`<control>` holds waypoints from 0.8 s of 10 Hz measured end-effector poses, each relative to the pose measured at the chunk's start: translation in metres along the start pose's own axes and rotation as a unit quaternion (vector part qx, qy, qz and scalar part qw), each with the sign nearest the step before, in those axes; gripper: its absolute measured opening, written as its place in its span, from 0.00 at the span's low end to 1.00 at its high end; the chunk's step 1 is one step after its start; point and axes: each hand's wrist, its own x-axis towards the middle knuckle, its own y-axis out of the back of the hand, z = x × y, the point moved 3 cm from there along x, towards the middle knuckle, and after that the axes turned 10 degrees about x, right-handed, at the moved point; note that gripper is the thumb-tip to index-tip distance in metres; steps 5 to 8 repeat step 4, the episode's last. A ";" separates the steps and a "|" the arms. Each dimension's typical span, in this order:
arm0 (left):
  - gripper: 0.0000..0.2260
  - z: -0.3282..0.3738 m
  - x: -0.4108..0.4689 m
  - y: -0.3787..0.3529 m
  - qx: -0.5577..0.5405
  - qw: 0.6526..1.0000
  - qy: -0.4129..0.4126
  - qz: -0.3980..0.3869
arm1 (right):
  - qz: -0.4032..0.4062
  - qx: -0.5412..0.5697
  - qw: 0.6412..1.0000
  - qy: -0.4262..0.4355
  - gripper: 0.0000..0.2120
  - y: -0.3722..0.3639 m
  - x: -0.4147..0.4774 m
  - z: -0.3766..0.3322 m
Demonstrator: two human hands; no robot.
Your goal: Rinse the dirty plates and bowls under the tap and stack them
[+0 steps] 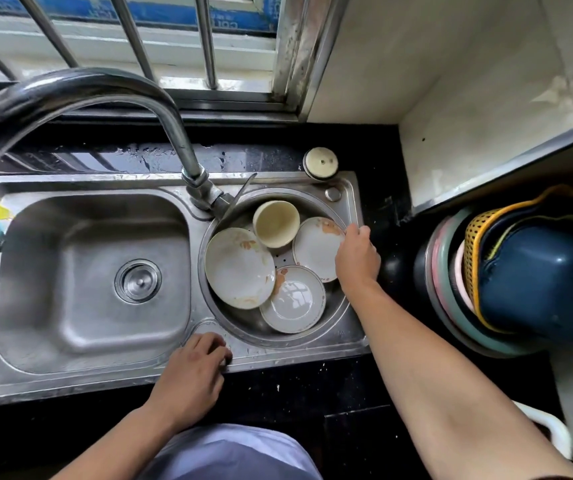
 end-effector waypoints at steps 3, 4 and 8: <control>0.18 -0.007 -0.011 -0.004 -0.009 0.999 -0.030 -0.008 | 0.008 -0.004 1.000 -0.016 0.13 0.001 -0.007 -0.002; 0.20 -0.012 -0.023 -0.005 -0.043 0.998 -0.034 -0.005 | 0.021 0.033 0.998 -0.049 0.13 0.005 -0.014 -0.003; 0.20 -0.012 -0.023 -0.005 -0.043 0.998 -0.034 -0.005 | 0.021 0.033 0.998 -0.049 0.13 0.005 -0.014 -0.003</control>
